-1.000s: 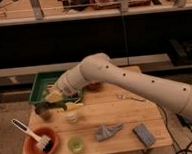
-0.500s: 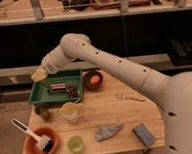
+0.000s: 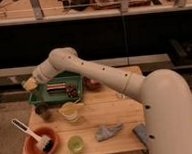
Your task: Place pepper in metal cup
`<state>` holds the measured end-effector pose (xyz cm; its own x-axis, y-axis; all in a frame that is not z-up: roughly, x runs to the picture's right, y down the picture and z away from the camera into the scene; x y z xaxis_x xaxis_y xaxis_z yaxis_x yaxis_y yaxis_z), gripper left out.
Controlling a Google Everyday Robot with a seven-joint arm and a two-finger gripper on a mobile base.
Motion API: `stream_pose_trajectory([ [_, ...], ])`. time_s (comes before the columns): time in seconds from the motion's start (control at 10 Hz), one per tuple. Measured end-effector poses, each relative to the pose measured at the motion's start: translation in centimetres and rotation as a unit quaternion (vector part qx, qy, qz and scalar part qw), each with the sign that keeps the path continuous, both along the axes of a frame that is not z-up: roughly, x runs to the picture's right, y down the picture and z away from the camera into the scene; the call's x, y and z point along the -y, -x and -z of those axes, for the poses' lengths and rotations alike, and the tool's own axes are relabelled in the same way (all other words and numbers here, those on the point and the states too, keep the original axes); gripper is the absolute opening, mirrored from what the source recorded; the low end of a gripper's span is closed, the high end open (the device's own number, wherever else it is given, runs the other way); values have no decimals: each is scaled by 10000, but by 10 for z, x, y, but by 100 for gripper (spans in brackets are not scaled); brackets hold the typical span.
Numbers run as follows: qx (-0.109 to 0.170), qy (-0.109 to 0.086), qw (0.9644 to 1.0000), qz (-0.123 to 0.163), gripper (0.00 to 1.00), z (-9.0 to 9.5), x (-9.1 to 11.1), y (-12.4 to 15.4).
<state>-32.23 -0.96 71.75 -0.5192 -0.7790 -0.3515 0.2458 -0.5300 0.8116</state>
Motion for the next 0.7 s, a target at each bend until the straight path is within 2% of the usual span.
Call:
stream_pose_trajectory([
  [0.2,-29,169,9998,-83,31,-23,-22,1],
  [0.7,32,375,9992,-148,31,-36,-36,13],
])
